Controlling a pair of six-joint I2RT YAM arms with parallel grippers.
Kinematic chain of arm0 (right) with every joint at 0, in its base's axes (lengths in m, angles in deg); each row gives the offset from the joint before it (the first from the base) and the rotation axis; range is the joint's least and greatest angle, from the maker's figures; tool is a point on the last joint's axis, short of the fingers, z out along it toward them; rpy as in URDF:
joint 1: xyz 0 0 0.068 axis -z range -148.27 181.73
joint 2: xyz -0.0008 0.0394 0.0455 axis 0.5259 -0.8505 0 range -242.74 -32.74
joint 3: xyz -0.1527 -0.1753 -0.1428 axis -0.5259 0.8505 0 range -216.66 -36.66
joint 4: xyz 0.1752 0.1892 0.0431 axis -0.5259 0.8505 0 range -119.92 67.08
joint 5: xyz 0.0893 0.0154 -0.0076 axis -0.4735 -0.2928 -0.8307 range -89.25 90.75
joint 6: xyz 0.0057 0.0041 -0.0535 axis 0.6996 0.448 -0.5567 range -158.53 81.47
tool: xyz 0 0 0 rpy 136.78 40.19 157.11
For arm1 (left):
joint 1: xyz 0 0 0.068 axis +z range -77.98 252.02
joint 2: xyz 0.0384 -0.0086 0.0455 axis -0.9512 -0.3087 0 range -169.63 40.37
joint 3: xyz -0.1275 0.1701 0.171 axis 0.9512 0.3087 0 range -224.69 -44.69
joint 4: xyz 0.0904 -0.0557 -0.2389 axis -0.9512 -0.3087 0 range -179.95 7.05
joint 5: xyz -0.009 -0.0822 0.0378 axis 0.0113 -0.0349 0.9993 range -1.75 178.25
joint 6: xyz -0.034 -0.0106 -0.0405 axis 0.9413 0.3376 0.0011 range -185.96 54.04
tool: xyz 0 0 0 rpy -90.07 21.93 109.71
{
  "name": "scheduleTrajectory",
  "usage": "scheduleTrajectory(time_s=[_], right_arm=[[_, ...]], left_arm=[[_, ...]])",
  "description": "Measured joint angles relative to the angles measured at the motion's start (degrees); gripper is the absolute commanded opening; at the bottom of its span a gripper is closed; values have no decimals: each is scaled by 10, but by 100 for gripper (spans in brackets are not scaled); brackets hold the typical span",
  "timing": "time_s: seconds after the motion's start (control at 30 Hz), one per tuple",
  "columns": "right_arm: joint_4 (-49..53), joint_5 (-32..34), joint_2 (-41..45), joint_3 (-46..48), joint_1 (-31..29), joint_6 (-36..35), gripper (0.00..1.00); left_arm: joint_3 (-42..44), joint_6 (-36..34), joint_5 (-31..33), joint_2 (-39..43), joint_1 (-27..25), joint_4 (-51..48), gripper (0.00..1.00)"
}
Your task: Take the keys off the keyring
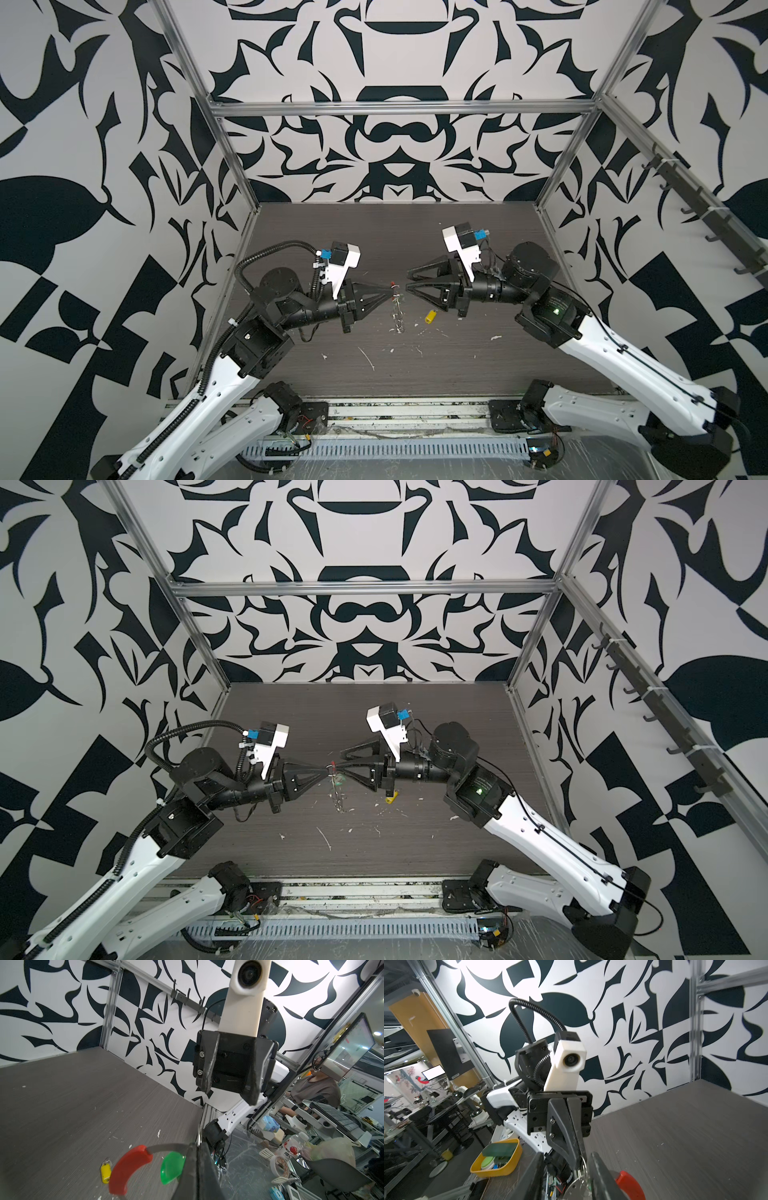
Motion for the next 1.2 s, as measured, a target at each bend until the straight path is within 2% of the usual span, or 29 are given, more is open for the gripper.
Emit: scheduleTrajectory(time_s=[0.27,0.57,1.2], right_arm=[[-66,35,-8,29,-12,29,39],[-107,48,-28,29,-30,42,36],[-116,49,-42,29,-31,47,0]], left_arm=[[61,23,37,20,0,143,0],[89,48,61,21,0,222,0],[89,67,63,16,0,254,0]])
